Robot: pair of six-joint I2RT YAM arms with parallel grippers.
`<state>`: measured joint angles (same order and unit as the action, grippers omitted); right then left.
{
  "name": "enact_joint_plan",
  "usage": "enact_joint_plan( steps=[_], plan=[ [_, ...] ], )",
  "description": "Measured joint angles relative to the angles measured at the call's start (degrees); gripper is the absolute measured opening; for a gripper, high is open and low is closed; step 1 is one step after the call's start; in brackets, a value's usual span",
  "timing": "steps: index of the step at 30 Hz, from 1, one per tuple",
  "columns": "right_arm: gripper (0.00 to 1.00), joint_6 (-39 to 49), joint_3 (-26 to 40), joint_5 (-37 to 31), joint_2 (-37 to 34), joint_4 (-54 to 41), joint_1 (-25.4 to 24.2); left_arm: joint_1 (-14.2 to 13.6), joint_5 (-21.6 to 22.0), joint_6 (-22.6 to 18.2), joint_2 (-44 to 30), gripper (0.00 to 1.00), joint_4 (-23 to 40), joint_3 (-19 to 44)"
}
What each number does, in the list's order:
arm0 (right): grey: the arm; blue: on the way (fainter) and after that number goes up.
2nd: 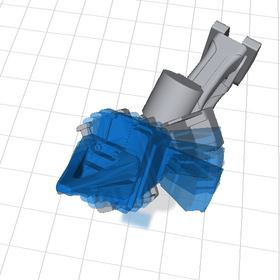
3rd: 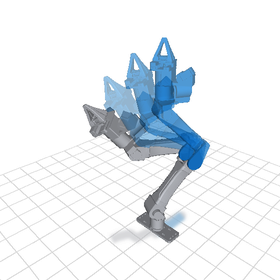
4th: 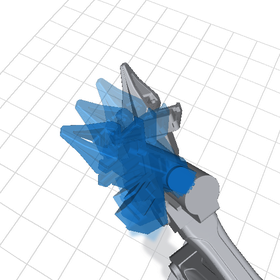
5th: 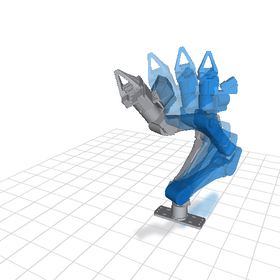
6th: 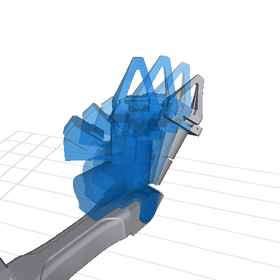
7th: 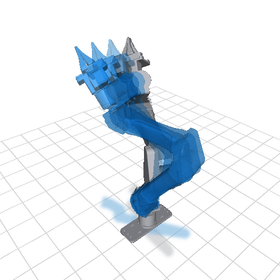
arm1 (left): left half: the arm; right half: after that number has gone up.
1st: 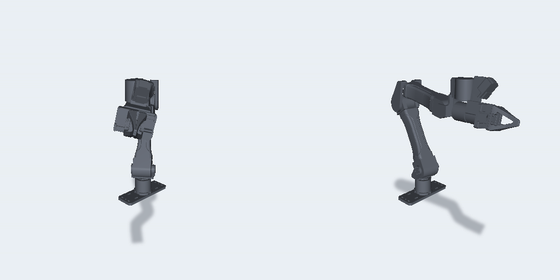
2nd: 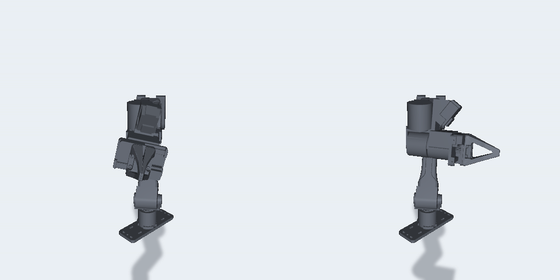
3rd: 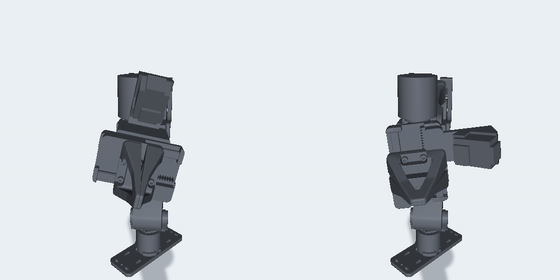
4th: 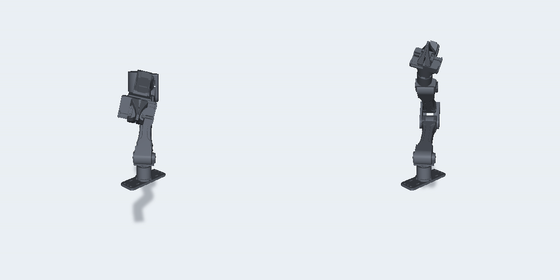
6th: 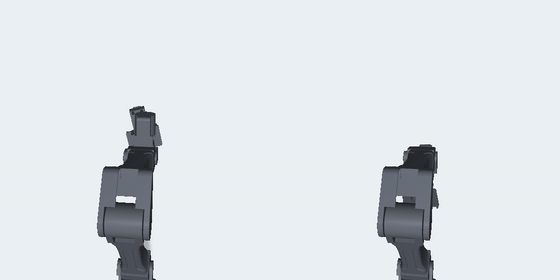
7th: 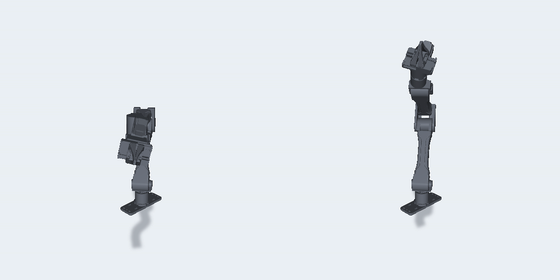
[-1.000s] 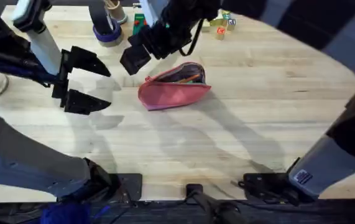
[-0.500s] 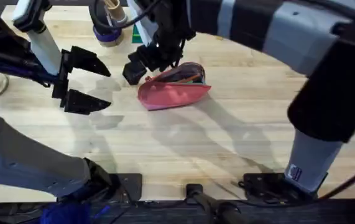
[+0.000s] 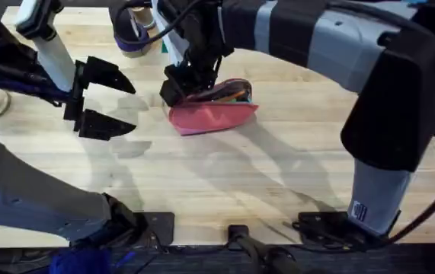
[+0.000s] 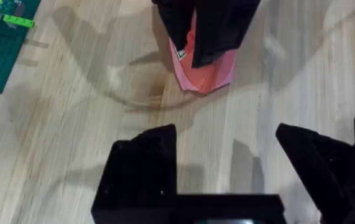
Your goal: Unzip the bag, pick up the pens from the table one at a time and place them inside, then zip the bag closed.
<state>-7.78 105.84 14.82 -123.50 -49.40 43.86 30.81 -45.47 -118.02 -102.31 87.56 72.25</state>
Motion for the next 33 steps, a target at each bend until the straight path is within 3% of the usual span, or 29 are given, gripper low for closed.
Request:
enact_joint_plan(
  steps=[2,8,33],
  plan=[
    [0.202,-0.01,0.03,0.34,0.02,-0.14,0.02,0.00,0.00,0.00,-0.01,0.993,-0.01,0.00],
    [0.036,-0.16,0.09,0.71,0.00,-0.21,0.00,0.00,0.00,0.00,-0.01,0.993,-0.01,0.00],
    [0.030,0.10,1.38,-0.18,7.91,-1.38,0.00,0.00,-1.23,0.00,-0.01,0.993,0.30,0.00]
  ],
)
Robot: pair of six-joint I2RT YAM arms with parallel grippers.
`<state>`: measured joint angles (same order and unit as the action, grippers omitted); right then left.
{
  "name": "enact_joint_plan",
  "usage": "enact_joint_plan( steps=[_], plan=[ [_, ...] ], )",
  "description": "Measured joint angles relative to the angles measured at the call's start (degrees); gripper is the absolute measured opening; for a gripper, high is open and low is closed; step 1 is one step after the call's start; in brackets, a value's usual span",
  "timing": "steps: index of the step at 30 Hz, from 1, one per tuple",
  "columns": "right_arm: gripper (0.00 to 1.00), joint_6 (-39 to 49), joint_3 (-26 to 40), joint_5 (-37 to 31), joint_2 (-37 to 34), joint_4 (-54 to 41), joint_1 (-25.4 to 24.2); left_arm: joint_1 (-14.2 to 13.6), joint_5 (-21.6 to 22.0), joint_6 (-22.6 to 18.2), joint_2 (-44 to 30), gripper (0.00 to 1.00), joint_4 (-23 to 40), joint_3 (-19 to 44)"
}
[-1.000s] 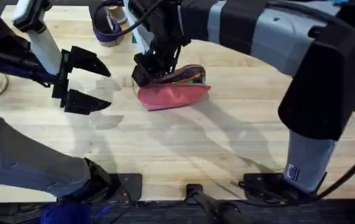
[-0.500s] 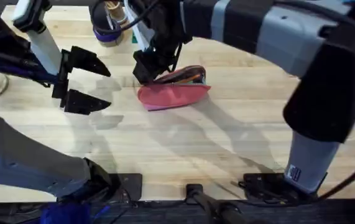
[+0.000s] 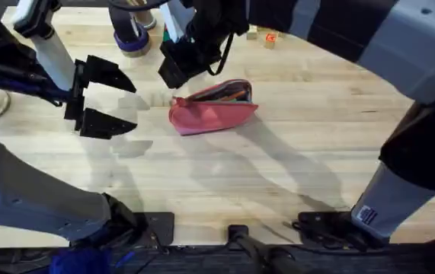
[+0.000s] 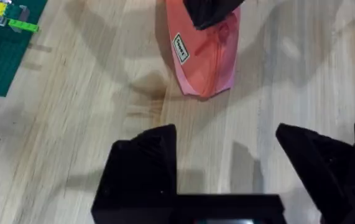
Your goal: Unzip the bag, pick up the pens from the table one at a time and place them inside, then zip the bag closed.
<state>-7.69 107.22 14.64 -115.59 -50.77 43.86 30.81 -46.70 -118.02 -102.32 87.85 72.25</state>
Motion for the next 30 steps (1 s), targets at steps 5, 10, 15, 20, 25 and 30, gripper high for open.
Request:
enact_joint_plan(
  steps=[5,10,15,20,25,30],
  plan=[
    [0.030,0.53,0.00,-2.39,0.01,-0.38,-0.01,0.00,-0.14,0.00,0.00,0.993,0.38,0.00],
    [0.492,3.07,0.00,-3.39,0.02,-1.47,-0.04,0.00,-0.24,0.00,0.00,0.993,0.44,0.00],
    [0.954,6.26,-0.02,-3.85,0.49,-3.09,-0.04,0.00,-0.24,0.00,0.00,0.993,0.42,0.00],
    [0.996,12.34,-0.02,-4.12,4.25,-5.34,-0.04,0.00,-0.24,0.00,0.02,0.993,0.43,0.00],
    [0.996,22.21,0.00,-4.36,8.09,-8.09,0.15,0.00,-0.24,0.00,0.00,0.993,0.42,0.00],
    [0.996,27.12,0.00,-4.36,8.31,-8.79,1.33,0.00,-0.24,0.00,0.00,0.993,0.42,0.00]
  ],
)
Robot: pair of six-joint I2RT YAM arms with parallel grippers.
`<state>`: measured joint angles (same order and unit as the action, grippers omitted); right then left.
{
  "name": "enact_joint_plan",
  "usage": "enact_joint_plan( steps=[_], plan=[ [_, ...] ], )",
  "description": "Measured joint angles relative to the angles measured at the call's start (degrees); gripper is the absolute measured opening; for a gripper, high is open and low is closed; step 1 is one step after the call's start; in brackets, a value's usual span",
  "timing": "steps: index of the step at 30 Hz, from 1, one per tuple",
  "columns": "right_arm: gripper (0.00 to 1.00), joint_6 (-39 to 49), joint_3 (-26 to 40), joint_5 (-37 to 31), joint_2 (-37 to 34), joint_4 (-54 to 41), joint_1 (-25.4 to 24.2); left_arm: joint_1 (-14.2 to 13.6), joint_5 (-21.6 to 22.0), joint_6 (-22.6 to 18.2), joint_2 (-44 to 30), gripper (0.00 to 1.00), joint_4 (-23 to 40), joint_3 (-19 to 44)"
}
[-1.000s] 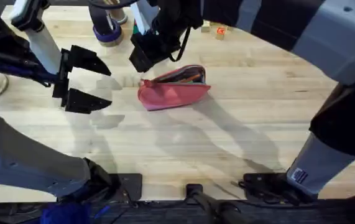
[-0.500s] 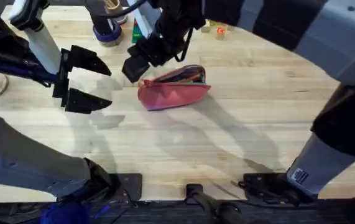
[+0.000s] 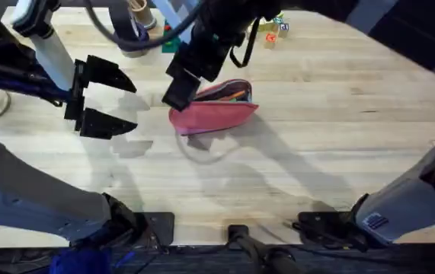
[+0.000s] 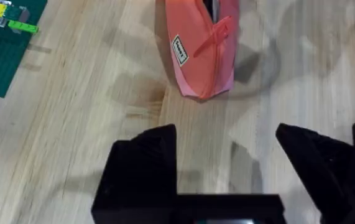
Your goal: Unzip the bag, pick up the pens from the table one at a time and place them inside, then zip the bag closed.
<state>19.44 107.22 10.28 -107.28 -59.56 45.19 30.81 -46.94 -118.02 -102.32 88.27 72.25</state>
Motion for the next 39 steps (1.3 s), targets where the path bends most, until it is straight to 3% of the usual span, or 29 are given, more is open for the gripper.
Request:
enact_joint_plan(
  steps=[16,27,39],
  plan=[
    [0.996,2.06,0.00,0.00,-0.42,-0.93,1.29,0.00,0.00,0.00,0.00,0.993,0.00,0.00],
    [0.997,1.97,0.00,0.00,-8.08,0.06,1.55,0.00,0.00,0.00,0.00,0.993,0.00,0.00],
    [0.967,2.01,0.00,0.00,-9.46,1.83,1.57,0.00,0.00,0.00,0.00,0.995,0.00,0.00]
  ],
)
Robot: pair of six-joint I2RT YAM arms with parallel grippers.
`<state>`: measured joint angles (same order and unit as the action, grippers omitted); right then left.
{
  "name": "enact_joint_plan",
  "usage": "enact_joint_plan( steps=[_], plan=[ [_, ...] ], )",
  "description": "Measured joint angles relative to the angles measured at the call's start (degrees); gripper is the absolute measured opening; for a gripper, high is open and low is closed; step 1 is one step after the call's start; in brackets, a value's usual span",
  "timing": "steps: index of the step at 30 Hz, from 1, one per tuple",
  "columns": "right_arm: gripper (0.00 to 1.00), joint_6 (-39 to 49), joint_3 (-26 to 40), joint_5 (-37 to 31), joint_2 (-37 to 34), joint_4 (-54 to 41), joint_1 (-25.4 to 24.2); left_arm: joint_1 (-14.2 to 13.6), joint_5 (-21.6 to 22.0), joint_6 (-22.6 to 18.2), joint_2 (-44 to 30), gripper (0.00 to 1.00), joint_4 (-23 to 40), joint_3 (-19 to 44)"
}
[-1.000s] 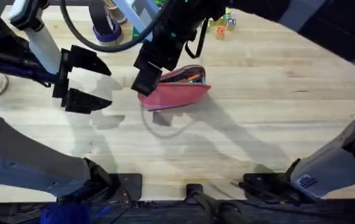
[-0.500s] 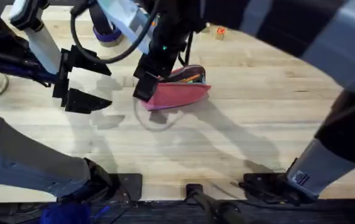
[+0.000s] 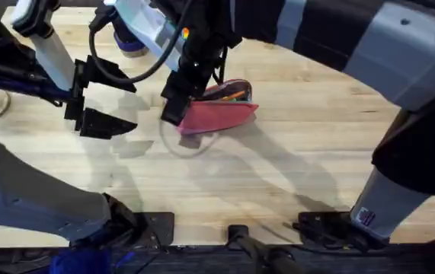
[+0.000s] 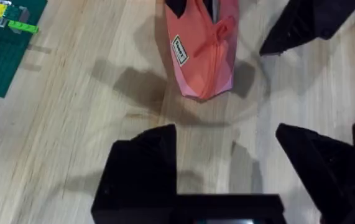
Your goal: Unzip the bag, pick up the pens from the table one at a time and place them inside, then zip the bag closed.
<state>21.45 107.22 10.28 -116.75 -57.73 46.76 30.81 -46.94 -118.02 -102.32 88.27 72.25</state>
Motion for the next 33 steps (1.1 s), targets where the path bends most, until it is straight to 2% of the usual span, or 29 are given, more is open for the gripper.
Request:
enact_joint_plan(
  steps=[4,11,13,16,19,20,21,22,23,33],
  plan=[
    [0.791,-0.09,0.00,0.00,0.00,0.56,0.00,0.00,0.00,0.00,0.01,0.995,0.00,0.00],
    [0.603,-0.20,0.00,0.00,0.00,0.50,0.00,0.00,0.00,0.00,0.01,0.995,0.00,0.00],
    [0.578,-0.17,0.00,0.00,0.00,0.50,0.00,0.00,0.00,0.00,0.00,0.995,0.00,0.00],
    [0.466,-0.19,0.00,0.00,0.00,0.50,0.00,0.00,0.00,0.00,0.00,0.995,0.00,0.00],
    [0.401,-0.17,0.00,0.00,0.00,0.50,0.00,0.00,0.00,0.00,0.02,0.995,0.00,0.00],
    [0.350,-0.07,0.00,-0.01,0.00,0.52,0.00,0.00,0.00,0.00,0.00,0.995,0.00,0.00],
    [0.250,-0.16,0.00,-0.01,0.00,0.50,0.00,0.00,0.00,0.00,0.00,0.995,0.00,0.00],
    [0.109,-0.08,0.00,-0.02,0.00,0.52,0.00,0.00,0.00,0.00,0.00,0.995,0.00,0.00],
    [0.056,-0.22,0.00,-0.02,-0.01,0.52,0.00,0.00,0.00,0.00,0.00,0.995,0.00,0.00],
    [0.032,-0.19,0.00,-0.22,0.00,1.21,0.00,0.00,0.00,0.00,0.00,0.993,0.00,0.00]
  ],
)
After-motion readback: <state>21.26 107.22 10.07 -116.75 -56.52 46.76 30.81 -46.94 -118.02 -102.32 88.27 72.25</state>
